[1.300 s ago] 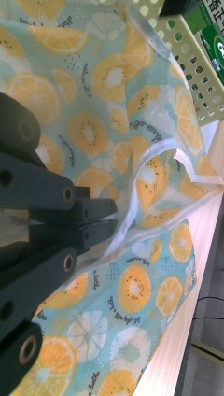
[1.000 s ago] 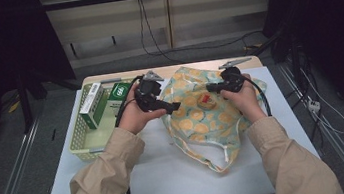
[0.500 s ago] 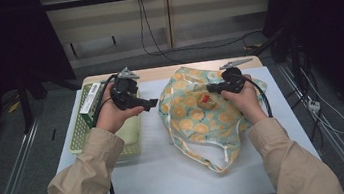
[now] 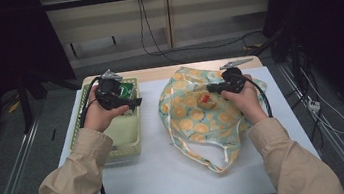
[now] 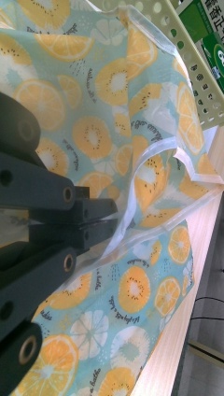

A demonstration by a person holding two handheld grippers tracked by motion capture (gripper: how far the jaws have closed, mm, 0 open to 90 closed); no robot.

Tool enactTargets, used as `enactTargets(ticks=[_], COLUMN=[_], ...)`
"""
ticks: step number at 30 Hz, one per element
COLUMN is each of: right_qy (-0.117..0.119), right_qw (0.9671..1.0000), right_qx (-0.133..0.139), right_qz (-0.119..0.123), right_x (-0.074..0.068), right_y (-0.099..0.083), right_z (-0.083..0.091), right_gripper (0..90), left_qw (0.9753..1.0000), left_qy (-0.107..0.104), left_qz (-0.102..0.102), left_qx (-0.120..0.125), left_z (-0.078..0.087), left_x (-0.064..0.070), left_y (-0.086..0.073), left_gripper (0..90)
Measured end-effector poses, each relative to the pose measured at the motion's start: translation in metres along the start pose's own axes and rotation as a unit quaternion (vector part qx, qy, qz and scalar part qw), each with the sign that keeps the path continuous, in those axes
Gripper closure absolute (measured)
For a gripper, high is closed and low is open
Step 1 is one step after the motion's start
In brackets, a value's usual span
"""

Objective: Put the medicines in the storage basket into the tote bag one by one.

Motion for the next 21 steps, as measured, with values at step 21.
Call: enactTargets(ticks=[21], right_qy=[0.003], right_qw=[1.0], right_qx=[0.002], right_qz=[-0.004], right_x=[0.003], right_y=[0.0], right_z=[0.002], right_gripper=[89.8], left_qw=[0.997], left_qy=[0.064], left_qz=[0.033], left_qx=[-0.029], left_z=[-0.023], left_x=[-0.049], left_y=[-0.022], left_gripper=[9.8])
Point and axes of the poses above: each handheld gripper's, and its own axes: z roughly backward along the jaws, y roughly out of its top, x roughly to its right, the point moved 9 cm from there along -z, roughly forward along the jaws, and after that the axes turned 2 degrees about -z, right-handed, at the moved point
